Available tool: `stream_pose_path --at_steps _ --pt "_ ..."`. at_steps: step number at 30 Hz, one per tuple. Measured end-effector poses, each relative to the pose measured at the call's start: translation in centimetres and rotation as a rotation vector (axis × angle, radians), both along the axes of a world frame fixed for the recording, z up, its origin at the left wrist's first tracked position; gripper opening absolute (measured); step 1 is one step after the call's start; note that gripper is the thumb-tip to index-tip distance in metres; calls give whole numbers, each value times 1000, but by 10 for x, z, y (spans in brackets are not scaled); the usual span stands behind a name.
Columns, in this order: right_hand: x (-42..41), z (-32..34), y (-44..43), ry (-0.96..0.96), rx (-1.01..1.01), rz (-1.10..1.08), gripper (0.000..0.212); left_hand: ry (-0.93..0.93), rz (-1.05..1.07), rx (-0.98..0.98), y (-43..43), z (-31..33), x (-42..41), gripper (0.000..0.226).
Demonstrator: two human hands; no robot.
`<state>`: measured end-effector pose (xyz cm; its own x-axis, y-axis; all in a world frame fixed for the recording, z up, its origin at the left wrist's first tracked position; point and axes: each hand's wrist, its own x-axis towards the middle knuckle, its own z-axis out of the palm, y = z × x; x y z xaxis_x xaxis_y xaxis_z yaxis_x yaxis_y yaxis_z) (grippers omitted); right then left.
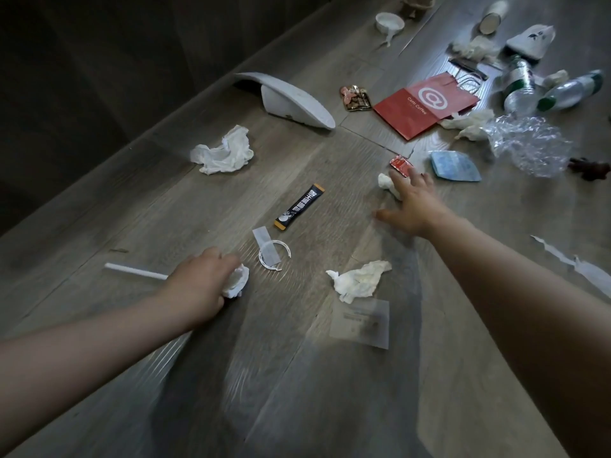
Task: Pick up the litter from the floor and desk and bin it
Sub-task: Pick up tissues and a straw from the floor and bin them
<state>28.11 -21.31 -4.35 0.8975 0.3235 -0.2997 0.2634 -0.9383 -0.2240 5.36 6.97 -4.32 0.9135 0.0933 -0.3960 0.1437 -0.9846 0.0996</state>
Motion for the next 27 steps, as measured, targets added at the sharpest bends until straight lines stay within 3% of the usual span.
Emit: stream_pose_path --at_steps 5,7,10,13,16,17,19,22,27 --pt "-16 -4 1 61 2 -29 82 65 -94 -47 21 -5 2 48" --pt "-36 4 0 88 -6 12 78 8 -78 -66 22 -4 1 43" --pt "-74 17 -4 199 23 40 79 -189 116 -206 17 9 7 37" --pt "-112 25 -17 265 12 104 92 -379 298 -339 11 22 28 31" --pt "-136 17 -27 244 -24 171 115 -444 403 -421 -5 20 53 29" --pt "-140 12 -28 230 -35 179 120 -435 422 -453 -11 17 60 36" --pt "-145 4 -29 210 -50 183 126 -367 410 -498 -22 7 66 73" --pt "-147 -4 -30 181 -78 192 129 -206 210 -375 -23 -3 66 125" --pt "-144 -9 -30 129 -111 216 138 -80 -207 -108 -16 2 77 133"
